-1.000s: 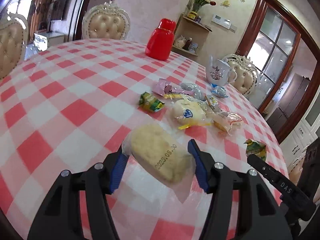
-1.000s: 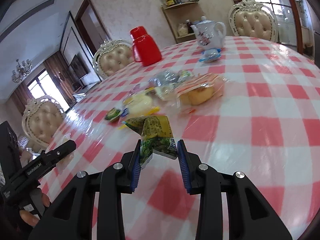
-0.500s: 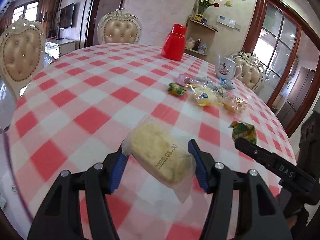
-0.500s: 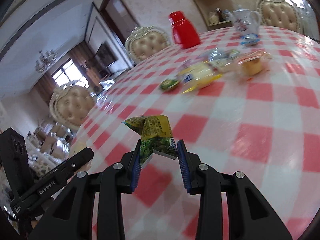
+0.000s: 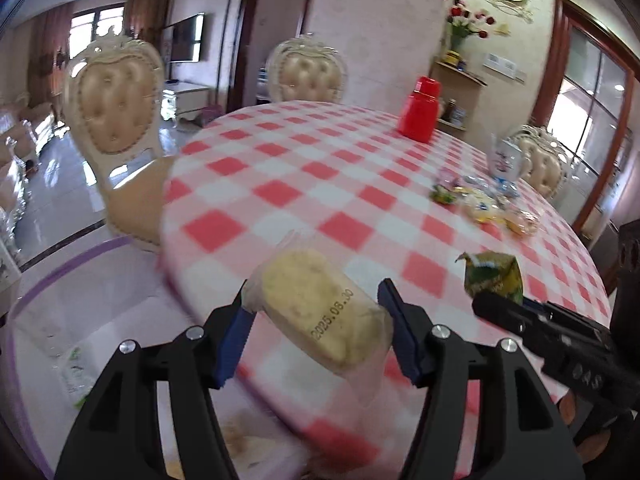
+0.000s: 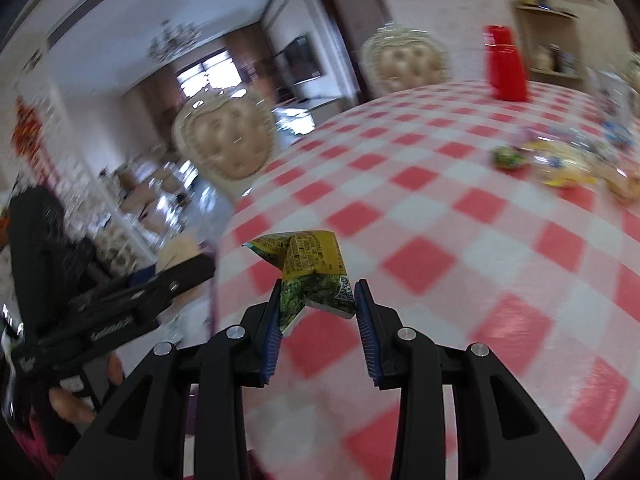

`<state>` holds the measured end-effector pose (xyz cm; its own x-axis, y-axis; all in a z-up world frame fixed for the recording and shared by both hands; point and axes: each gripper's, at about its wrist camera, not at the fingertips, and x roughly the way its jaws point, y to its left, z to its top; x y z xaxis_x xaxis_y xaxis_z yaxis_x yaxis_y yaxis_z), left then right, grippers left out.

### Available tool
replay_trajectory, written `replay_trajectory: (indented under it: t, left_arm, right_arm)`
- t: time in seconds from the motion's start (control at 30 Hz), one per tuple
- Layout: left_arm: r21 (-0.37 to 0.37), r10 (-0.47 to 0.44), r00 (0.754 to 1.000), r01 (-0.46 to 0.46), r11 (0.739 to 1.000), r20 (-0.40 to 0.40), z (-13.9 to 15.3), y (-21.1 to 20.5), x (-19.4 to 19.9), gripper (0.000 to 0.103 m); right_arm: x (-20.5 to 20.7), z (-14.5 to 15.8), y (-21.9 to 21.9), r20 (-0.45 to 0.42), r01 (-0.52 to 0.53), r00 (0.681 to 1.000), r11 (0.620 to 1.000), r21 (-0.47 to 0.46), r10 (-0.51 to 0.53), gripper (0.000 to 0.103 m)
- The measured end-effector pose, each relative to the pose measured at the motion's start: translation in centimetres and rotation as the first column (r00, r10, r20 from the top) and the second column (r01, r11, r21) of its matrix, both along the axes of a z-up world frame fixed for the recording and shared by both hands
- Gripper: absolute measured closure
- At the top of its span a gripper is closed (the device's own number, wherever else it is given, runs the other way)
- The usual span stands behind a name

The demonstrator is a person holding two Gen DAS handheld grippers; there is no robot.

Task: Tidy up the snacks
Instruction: 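Carry the bread and snack packet toward the clear plastic box, then open both grippers to drop the bread and packet into the box, then grasp the orange-labeled bread loaf with the right gripper while the left grasps the round wrapped bun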

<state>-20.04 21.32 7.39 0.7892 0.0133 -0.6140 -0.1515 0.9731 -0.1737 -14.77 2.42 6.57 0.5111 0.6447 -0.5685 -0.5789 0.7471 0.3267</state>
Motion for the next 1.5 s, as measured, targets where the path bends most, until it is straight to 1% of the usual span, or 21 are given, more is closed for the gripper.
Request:
replay_trajectory:
  t: [0.23,0.4,0.6,0.67,0.7,0.73,0.77,0.8,0.83,0.9,0.97,1.07,1.1,1.2,1.27,1.3,1.33,1.4,1.43,1.47,1.5]
  left_arm:
    - [0.056,0.103,0.994,-0.101,0.993,-0.029,-0.2,5.5,-1.7,0.04]
    - [0.059,0.184,0.981,-0.181,0.982,-0.052,-0.8,9.8,-2.6,0.04]
    - [0.083,0.269,0.96,-0.264,0.961,-0.07,-0.9,13.1,-3.6,0.038]
    - [0.099,0.31,0.948,-0.302,0.948,-0.069,-0.8,13.9,-4.0,0.03]
    - [0.102,0.338,0.94,-0.332,0.938,-0.048,-0.5,14.3,-4.4,0.02]
    - [0.103,0.354,0.935,-0.349,0.932,-0.034,-0.2,14.3,-4.6,0.016]
    - [0.107,0.366,0.93,-0.362,0.926,-0.023,0.0,14.3,-4.8,0.014]
    - [0.116,0.376,0.927,-0.371,0.921,-0.015,0.3,14.1,-4.8,0.008]
    - [0.123,0.377,0.926,-0.373,0.92,-0.009,0.4,13.8,-4.7,0.005]
    - [0.141,0.371,0.928,-0.368,0.919,0.003,0.5,13.0,-4.5,0.003]
    - [0.154,0.351,0.936,-0.348,0.925,0.003,0.3,11.9,-4.0,0.003]
    - [0.142,0.318,0.948,-0.317,0.938,0.012,-0.3,9.8,-3.0,0.003]
    - [0.13,0.312,0.95,-0.311,0.941,0.012,-0.4,9.1,-2.7,0.003]
    - [0.041,0.256,0.967,-0.255,0.966,-0.003,-0.6,5.8,-1.0,0.002]
    - [-0.033,0.134,0.991,-0.134,0.99,0.005,-0.2,2.0,0.8,0.002]
    - [-0.048,0.09,0.996,-0.089,0.995,0.009,0.0,0.5,1.6,0.002]
    - [-0.073,0.015,1.0,-0.014,0.997,0.015,0.3,-1.8,3.1,0.002]
    - [-0.105,-0.067,0.997,0.069,0.992,0.023,0.3,-5.2,5.7,0.002]
    - [-0.112,-0.102,0.994,0.104,0.988,0.027,0.3,-7.2,7.4,0.002]
    - [-0.115,-0.128,0.991,0.13,0.985,0.027,0.1,-8.9,9.1,0.002]
    - [-0.117,-0.147,0.989,0.149,0.982,0.022,0.0,-10.5,10.7,0.002]
  right_arm:
    - [-3.3,0.3,7.7,0.019,-0.17,0.985,0.982,-0.08,0.172,0.069]
    - [-5.1,-0.5,12.0,0.018,-0.263,0.963,0.954,-0.144,0.269,0.069]
    - [-8.0,-2.0,15.9,0.003,-0.393,0.916,0.901,-0.183,0.4,0.069]
    - [-9.0,-2.4,16.8,0.003,-0.44,0.893,0.874,-0.207,0.451,0.067]
    - [-9.5,-2.6,17.2,0.005,-0.456,0.884,0.862,-0.22,0.468,0.063]
    - [-9.9,-2.6,17.2,0.015,-0.459,0.88,0.858,-0.231,0.475,0.048]
    - [-9.9,-2.6,17.1,0.021,-0.453,0.882,0.861,-0.23,0.47,0.04]
    - [-9.9,-2.5,16.7,0.025,-0.444,0.887,0.868,-0.221,0.46,0.033]
    - [-9.5,-2.2,16.0,0.024,-0.434,0.894,0.879,-0.197,0.446,0.033]
    - [-8.6,-1.9,14.8,0.017,-0.413,0.907,0.895,-0.169,0.421,0.033]
    - [-7.0,-1.6,12.7,0.009,-0.367,0.928,0.921,-0.129,0.372,0.031]
    - [-4.8,-1.5,9.3,-0.012,-0.287,0.958,0.955,-0.075,0.287,0.026]
    - [-4.0,-1.5,7.9,-0.02,-0.257,0.966,0.965,-0.056,0.256,0.025]
    - [-1.6,-1.2,3.1,-0.04,-0.13,0.991,0.992,0.001,0.13,0.022]
    - [-0.2,-0.9,-0.8,-0.045,-0.035,0.998,0.998,0.045,0.037,0.019]
    - [0.5,-0.9,-3.1,-0.044,0.024,0.999,0.998,0.058,-0.022,0.017]
    - [1.0,-0.9,-4.5,-0.042,0.063,0.997,0.996,0.057,-0.06,0.016]
    - [2.6,-1.0,-8.9,-0.039,0.198,0.98,0.979,0.042,-0.196,0.016]
    - [3.2,-1.0,-10.3,-0.044,0.24,0.97,0.97,0.042,-0.238,0.016]
    - [4.1,-1.2,-12.8,-0.06,0.307,0.951,0.95,0.05,-0.304,0.016]
    - [5.1,-1.4,-16.2,-0.084,0.388,0.921,0.919,0.073,-0.382,0.016]
